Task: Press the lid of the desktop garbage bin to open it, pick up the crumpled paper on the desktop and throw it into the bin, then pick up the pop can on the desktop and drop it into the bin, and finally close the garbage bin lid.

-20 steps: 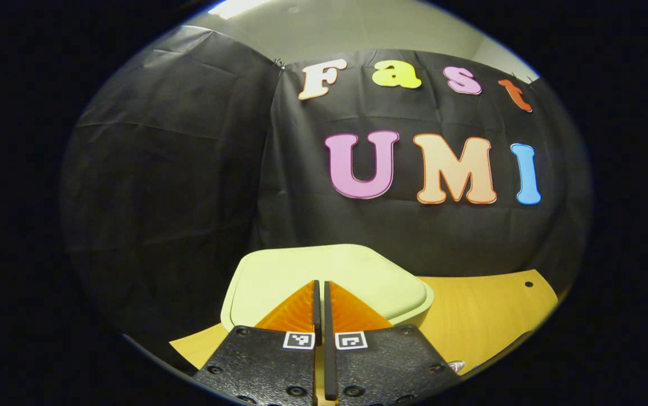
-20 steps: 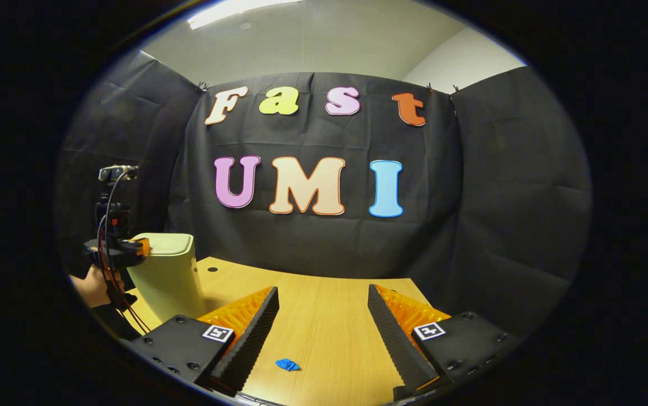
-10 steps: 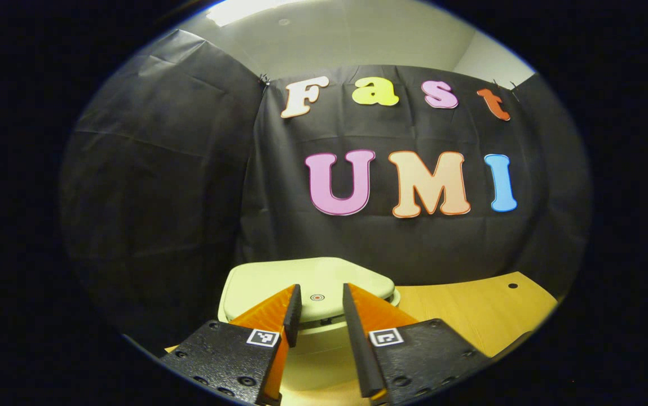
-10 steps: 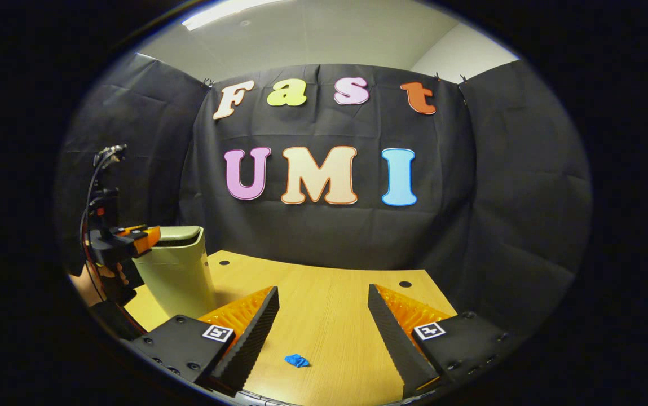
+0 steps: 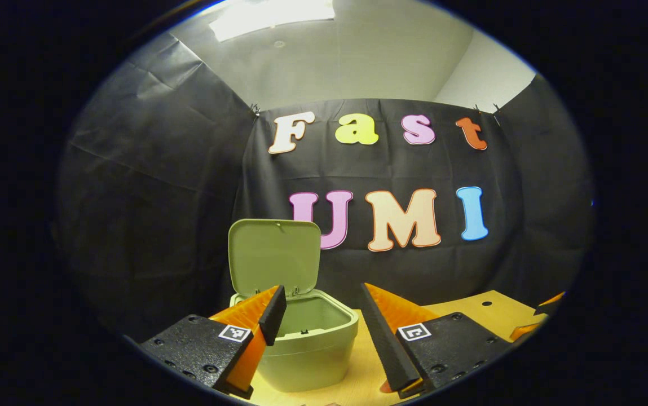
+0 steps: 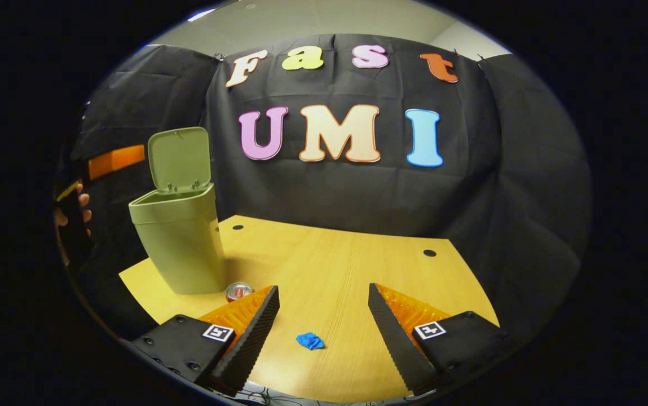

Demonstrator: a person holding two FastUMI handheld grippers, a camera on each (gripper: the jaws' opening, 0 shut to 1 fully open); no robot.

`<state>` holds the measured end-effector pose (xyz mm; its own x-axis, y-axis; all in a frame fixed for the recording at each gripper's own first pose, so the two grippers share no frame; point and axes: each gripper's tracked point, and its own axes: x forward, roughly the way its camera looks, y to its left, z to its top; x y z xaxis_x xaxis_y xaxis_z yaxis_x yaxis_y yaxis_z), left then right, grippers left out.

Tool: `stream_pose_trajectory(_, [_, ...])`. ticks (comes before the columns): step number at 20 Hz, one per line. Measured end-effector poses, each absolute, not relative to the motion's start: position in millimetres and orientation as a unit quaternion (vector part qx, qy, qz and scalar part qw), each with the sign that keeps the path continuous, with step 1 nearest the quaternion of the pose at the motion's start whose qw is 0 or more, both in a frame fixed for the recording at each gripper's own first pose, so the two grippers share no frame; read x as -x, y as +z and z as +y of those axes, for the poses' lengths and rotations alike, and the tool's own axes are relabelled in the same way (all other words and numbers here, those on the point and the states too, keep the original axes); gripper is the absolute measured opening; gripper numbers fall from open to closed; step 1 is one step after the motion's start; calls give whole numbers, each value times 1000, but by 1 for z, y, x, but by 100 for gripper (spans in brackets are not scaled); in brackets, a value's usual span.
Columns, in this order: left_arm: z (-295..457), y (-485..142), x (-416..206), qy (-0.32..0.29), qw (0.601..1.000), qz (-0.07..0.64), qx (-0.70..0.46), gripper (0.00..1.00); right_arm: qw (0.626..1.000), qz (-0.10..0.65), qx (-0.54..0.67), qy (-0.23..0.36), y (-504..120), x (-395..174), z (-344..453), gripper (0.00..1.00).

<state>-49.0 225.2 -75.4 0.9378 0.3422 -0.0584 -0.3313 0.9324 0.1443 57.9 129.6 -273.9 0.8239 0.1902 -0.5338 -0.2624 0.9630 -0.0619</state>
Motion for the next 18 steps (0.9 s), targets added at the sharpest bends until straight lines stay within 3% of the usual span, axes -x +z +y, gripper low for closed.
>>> stream_pose_trajectory(7, [210, -62, 79, 178, 981, 39, -66, 84, 922, 350, 97, 132, -373, -73, 135, 100])
stream_pose_trajectory(10, [209, -60, 85, 179, 980, 43, -75, 83, 893, 419, 102, 129, -427, -74, 132, 100])
stream_pose_trajectory(18, [217, -65, 95, 184, 977, 65, -84, 84, 860, 484, 112, 120, -489, -77, 135, 96])
